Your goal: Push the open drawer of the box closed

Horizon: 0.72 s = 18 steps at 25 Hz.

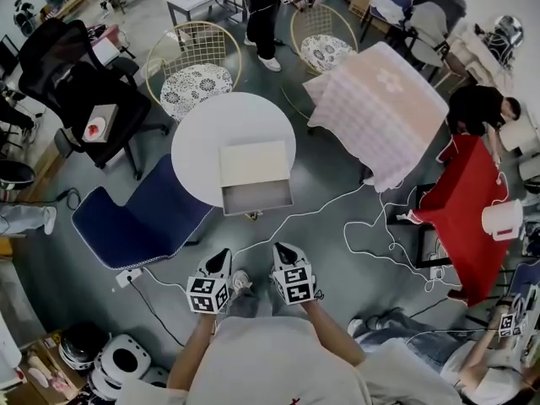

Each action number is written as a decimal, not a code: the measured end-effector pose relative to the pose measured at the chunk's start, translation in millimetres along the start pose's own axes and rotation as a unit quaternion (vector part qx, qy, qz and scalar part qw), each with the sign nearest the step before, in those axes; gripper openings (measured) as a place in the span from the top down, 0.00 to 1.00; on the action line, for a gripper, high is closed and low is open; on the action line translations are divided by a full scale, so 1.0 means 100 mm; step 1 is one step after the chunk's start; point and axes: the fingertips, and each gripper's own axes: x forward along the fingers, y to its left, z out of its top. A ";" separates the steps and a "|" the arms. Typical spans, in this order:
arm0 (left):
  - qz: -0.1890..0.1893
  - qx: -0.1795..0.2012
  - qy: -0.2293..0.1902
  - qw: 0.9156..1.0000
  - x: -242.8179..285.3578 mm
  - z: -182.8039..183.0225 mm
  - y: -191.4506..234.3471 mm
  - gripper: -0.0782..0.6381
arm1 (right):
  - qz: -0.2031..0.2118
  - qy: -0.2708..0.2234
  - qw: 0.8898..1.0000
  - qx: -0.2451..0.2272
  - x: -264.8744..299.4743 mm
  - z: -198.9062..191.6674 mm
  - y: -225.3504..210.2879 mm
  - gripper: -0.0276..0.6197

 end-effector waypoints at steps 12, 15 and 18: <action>-0.012 -0.014 0.032 0.999 0.09 -0.46 -0.13 0.87 | 0.019 0.049 0.999 -0.004 0.06 -0.50 0.12 0.93; -0.009 -0.019 0.032 0.999 0.09 -0.50 -0.11 0.87 | 0.021 0.054 0.998 -0.006 0.10 -0.56 0.12 0.93; -0.003 -0.023 0.038 0.999 0.08 -0.57 -0.12 0.87 | 0.023 0.061 0.998 -0.003 0.09 -0.61 0.11 0.93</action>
